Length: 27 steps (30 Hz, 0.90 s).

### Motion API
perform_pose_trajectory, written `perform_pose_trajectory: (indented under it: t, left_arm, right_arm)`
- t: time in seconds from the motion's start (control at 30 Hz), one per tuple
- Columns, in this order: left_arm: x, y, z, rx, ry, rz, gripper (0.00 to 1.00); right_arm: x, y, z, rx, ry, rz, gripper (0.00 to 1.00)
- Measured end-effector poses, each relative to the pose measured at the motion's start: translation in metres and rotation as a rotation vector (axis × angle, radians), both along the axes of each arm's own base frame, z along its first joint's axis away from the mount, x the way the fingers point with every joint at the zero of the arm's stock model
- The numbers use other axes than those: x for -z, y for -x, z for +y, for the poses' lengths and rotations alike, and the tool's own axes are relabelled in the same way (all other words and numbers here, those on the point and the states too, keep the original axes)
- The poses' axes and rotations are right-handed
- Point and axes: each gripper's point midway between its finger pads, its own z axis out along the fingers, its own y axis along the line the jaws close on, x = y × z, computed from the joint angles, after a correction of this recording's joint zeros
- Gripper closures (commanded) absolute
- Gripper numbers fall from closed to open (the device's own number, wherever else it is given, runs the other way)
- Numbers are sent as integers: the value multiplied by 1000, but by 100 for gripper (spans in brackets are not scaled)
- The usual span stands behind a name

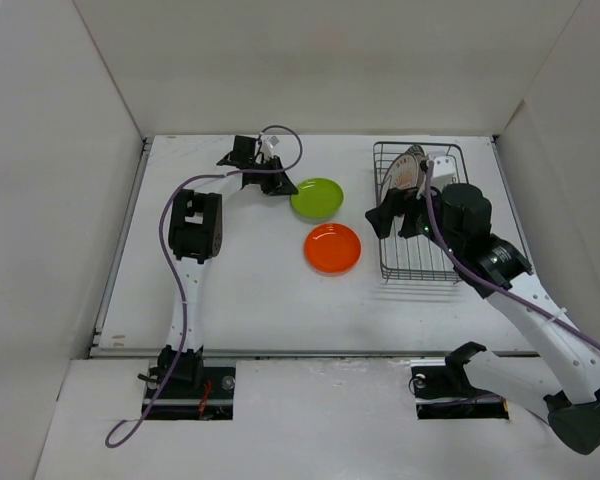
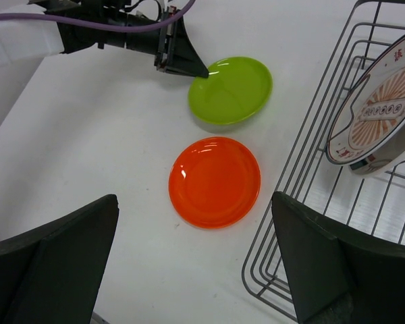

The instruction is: Load the plates into the dish rack

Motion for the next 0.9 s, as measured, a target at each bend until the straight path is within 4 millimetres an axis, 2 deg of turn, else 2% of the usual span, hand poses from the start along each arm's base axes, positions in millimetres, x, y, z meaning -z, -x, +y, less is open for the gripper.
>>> perform_pose_trajectory:
  t: [0.17, 0.3, 0.4, 0.5, 0.67, 0.77, 0.9]
  left_arm:
    - [-5, -1, 0, 1, 43, 19, 100]
    - [-16, 0, 7, 21, 80, 4, 100]
    - [-33, 14, 18, 41, 62, -31, 100]
    - [-68, 37, 28, 66, 41, -96, 100]
    - [-159, 79, 33, 135, -1, -360, 100]
    - [-203, 111, 29, 178, -22, -514, 100]
    - [-239, 152, 20, 234, -28, -648, 100]
  right_arm:
    - [13, -1, 0, 0, 10, 17, 1]
    - [23, -1, 8, -34, 3, 28, 1]
    - [19, -3, 14, -60, -16, 6, 1]
    - [12, -11, 23, -88, -26, -17, 1]
    - [3, -25, 37, -153, -23, -53, 0]
    - [-6, -37, 43, -190, -33, -77, 0]
    - [-10, -49, 50, -227, -35, -93, 0]
